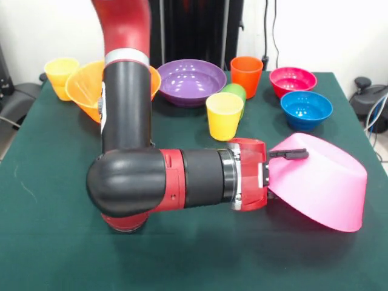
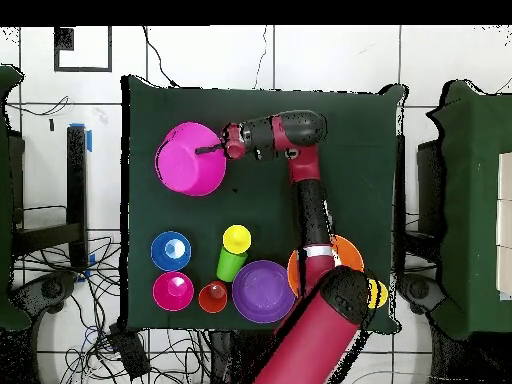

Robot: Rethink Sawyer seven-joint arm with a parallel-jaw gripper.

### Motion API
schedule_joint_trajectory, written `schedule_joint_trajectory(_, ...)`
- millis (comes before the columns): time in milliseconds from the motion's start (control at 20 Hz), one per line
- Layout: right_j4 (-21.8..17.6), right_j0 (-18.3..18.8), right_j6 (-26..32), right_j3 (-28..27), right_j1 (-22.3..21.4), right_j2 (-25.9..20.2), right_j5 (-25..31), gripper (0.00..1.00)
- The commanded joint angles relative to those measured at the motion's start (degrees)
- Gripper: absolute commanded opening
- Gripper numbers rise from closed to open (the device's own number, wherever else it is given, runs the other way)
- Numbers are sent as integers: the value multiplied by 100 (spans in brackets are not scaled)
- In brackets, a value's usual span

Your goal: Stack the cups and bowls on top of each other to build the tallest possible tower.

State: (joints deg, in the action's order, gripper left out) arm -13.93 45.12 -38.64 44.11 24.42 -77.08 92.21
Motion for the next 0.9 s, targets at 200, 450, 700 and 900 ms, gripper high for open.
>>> schedule_joint_trajectory(200,-1982,929,1322,1383,378,1532,-5109,100)
schedule_joint_trajectory(450,-2348,1133,843,1893,169,1715,-6105,100)
schedule_joint_trajectory(700,-2673,1238,341,2310,-74,1913,-6837,100)
schedule_joint_trajectory(900,-2858,1251,85,2442,-176,1968,-6950,100)
